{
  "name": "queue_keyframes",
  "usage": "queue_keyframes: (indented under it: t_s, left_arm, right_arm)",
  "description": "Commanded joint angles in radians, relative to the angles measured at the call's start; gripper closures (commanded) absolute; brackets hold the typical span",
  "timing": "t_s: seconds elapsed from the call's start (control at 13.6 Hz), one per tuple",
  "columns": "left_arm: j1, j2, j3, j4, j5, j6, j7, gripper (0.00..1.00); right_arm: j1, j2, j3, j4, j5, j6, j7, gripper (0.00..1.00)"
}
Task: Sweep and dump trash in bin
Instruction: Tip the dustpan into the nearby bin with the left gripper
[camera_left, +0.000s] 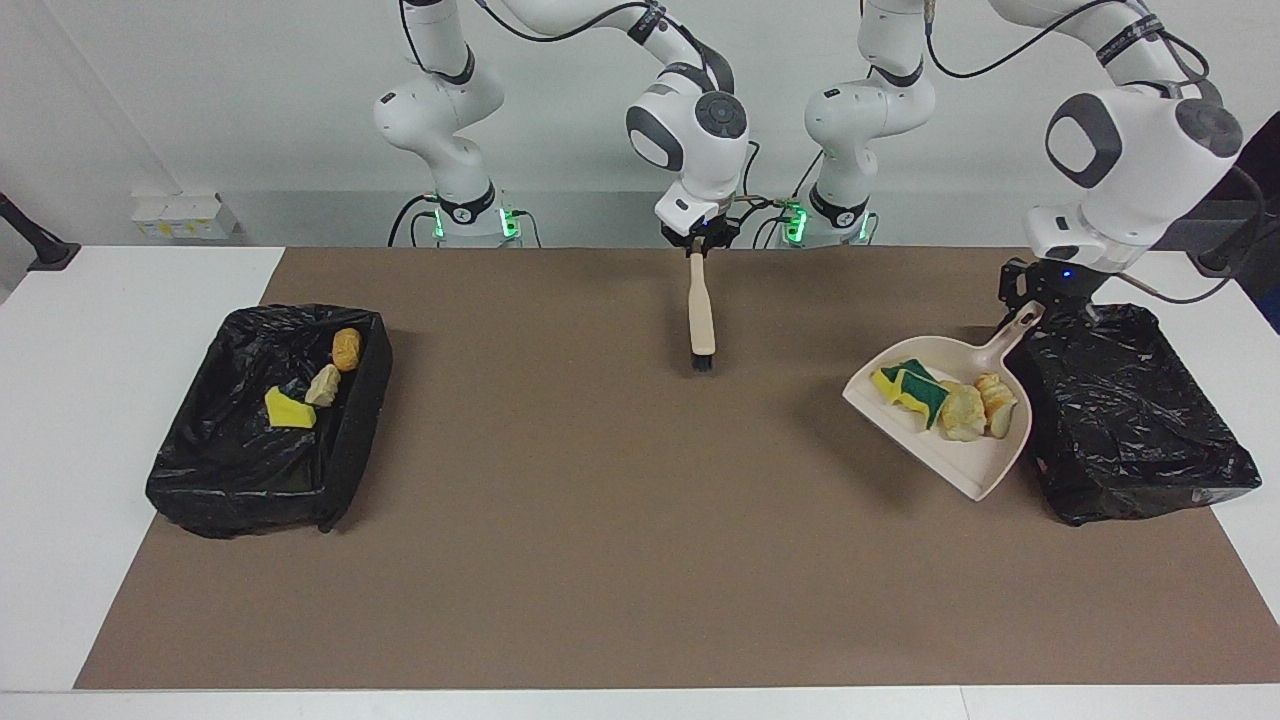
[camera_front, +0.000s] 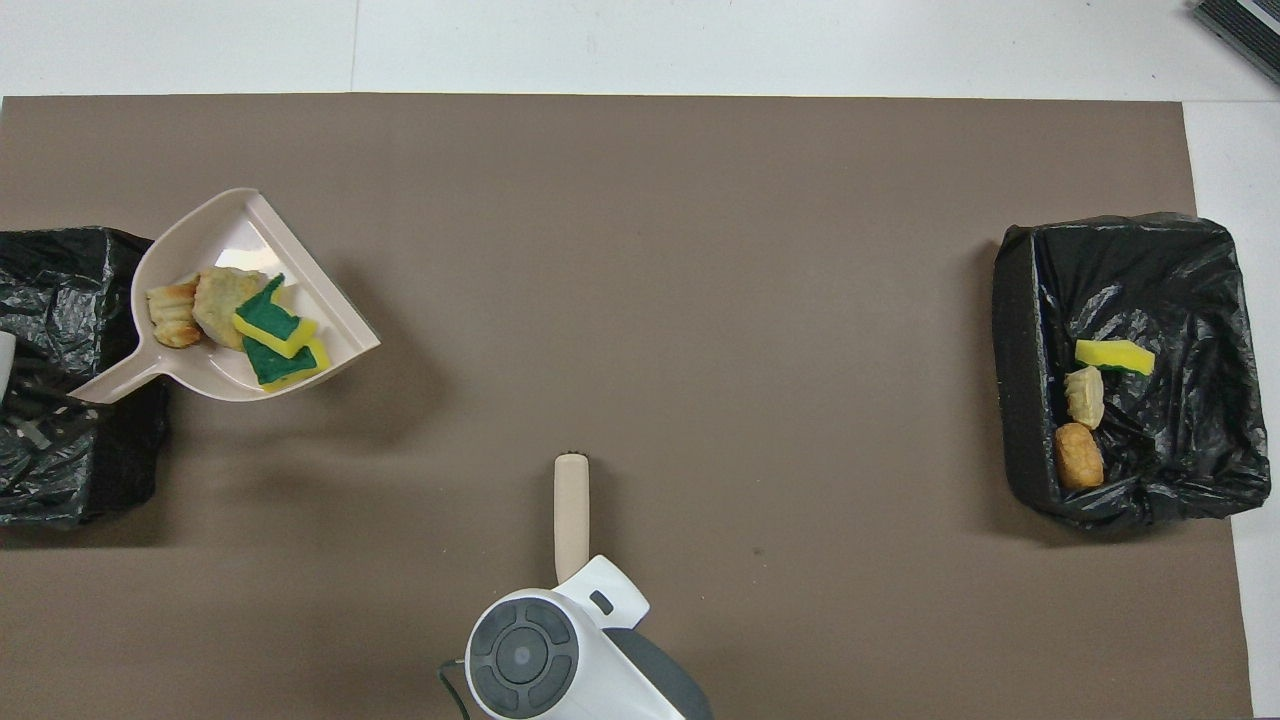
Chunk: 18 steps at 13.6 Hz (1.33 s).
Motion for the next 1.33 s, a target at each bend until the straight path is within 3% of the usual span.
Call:
queue_keyframes:
  t_s: [0.0,0.37,0.59,0.81,0.96,1.03,1.11,1.18,1.25]
  left_arm:
    - [0.135,0.001,-0.011,0.038,-0.063,-0.006,0.128,1.0]
    - [0.343,0.016,-0.005,0.107,-0.064,-0.031,0.235,1.0]
    - [0.419,0.053,0.002,0.176,0.118,-0.017,0.306,1.0]
    - [0.424,0.139,0.008,0.319,0.247,0.037,0.301,1.0]
    - [0.421,0.159,0.008,0.348,0.343,0.047,0.305,1.0]
    - [0.419,0.162,0.006,0.349,0.388,0.061,0.305,1.0]
    - [0.417,0.162,0.008,0.349,0.422,0.078,0.305,1.0]
    - [0.413,0.162,0.006,0.346,0.457,0.087,0.309,1.0]
    - [0.408,0.162,0.006,0.342,0.495,0.092,0.324,1.0]
  right_arm:
    - [-0.009,-0.029,0.0,-0.057,0.006,0.065,0.008,1.0]
    - [-0.007,-0.012,0.0,-0.069,0.013,0.073,-0.008,1.0]
    - [-0.012,-0.012,0.0,-0.074,0.021,0.073,-0.042,1.0]
    - [-0.015,-0.012,0.0,-0.075,0.055,0.073,-0.084,1.0]
    - [-0.015,-0.01,0.0,-0.075,0.056,0.074,-0.09,1.0]
    - [-0.018,-0.009,0.0,-0.074,0.056,0.074,-0.088,0.87]
    - [-0.021,-0.004,0.0,-0.07,0.059,0.073,-0.088,0.57]
    - [-0.024,0.004,-0.001,-0.061,0.059,0.073,-0.09,0.43]
    - [-0.028,0.013,-0.001,-0.045,0.059,0.073,-0.085,0.43]
